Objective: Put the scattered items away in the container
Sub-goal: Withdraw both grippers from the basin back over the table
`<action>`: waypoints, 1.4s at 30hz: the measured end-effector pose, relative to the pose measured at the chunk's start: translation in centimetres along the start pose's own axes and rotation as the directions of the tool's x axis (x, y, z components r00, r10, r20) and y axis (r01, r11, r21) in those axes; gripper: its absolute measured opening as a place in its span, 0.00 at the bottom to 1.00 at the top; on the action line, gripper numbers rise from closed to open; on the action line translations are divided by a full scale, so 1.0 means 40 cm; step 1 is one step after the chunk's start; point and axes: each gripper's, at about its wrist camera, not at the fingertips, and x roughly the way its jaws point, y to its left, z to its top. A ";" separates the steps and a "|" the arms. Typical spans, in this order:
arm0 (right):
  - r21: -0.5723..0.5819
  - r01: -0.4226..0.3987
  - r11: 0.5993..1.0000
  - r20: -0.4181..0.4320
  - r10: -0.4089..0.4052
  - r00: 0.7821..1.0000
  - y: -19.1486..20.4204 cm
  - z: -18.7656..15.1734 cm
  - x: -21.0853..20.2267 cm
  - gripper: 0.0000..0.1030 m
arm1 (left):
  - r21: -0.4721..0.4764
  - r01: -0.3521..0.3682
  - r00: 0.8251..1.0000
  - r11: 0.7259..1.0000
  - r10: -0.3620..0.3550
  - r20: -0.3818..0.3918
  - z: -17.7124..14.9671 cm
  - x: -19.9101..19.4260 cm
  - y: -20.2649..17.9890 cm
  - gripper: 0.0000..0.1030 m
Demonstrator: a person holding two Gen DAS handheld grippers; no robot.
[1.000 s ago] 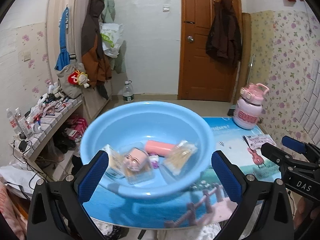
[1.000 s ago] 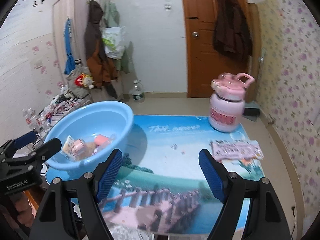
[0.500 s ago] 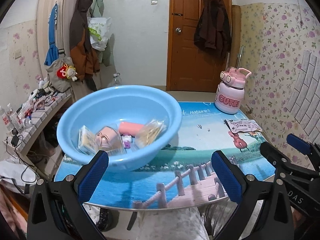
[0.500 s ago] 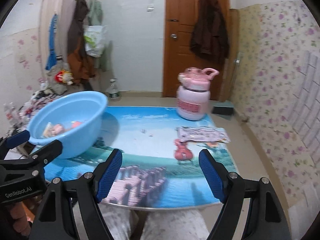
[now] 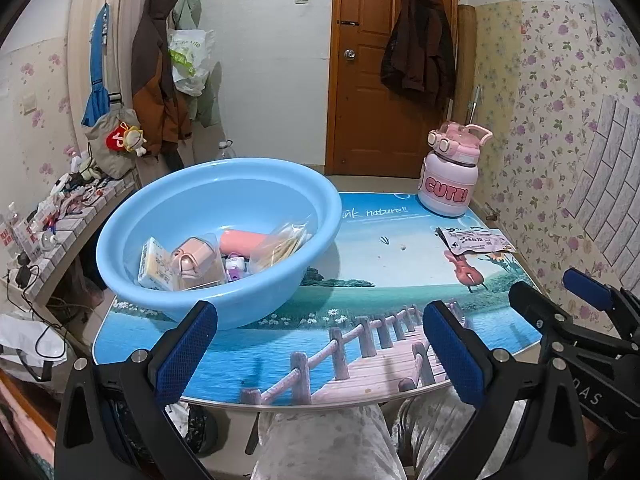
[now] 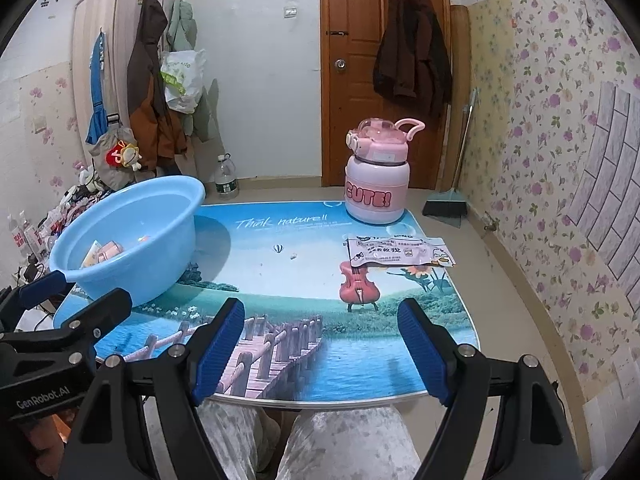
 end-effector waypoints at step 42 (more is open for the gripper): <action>0.039 -0.024 0.999 0.005 0.024 1.000 -0.032 -0.011 0.024 0.78 | 0.038 0.009 0.999 0.999 -0.007 -0.036 -0.001 0.031 -0.046 1.00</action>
